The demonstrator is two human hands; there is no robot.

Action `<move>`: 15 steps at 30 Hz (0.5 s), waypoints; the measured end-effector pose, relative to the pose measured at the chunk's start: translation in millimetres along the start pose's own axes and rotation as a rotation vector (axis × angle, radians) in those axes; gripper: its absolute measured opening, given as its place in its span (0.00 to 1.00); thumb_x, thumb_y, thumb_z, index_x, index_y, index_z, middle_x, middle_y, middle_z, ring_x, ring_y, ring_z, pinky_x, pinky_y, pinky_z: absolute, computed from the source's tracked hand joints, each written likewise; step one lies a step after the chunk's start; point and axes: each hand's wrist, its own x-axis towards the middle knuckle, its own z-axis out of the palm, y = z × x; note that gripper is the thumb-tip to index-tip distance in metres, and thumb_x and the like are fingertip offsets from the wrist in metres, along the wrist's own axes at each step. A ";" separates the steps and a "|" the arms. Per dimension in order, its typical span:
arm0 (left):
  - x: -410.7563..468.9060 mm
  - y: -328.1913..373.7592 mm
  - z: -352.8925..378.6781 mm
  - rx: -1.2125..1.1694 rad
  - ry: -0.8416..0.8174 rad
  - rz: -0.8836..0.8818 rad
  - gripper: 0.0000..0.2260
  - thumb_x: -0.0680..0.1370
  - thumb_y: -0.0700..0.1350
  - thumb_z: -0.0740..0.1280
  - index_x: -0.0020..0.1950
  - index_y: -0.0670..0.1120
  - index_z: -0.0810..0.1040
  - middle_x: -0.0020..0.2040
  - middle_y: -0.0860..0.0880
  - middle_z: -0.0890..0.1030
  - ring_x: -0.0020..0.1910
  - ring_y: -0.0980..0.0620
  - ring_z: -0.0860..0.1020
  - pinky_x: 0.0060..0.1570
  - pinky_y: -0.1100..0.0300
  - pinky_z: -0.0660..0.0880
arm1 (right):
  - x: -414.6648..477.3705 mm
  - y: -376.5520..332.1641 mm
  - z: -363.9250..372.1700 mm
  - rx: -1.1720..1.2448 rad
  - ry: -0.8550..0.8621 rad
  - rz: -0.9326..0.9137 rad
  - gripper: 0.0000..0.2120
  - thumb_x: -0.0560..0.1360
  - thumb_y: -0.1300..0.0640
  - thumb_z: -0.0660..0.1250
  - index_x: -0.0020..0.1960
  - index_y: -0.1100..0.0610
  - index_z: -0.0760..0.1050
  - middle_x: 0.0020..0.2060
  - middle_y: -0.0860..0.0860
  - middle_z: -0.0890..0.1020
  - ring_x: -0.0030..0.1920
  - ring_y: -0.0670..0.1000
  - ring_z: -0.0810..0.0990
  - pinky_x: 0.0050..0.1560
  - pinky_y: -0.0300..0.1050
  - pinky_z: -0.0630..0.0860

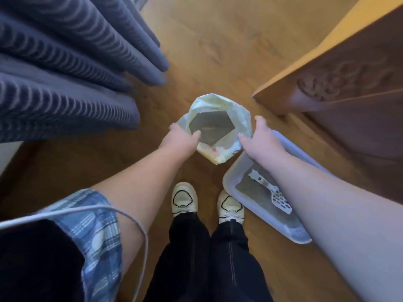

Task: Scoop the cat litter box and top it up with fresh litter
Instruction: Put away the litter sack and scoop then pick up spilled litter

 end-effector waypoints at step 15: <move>-15.8 -23.3 -45.5 0.118 0.123 0.081 0.08 0.78 0.43 0.61 0.52 0.43 0.78 0.45 0.45 0.78 0.44 0.40 0.76 0.41 0.54 0.70 | -29.8 -25.8 -18.7 0.117 0.170 -0.072 0.05 0.78 0.60 0.53 0.48 0.60 0.67 0.36 0.52 0.71 0.34 0.53 0.66 0.33 0.49 0.59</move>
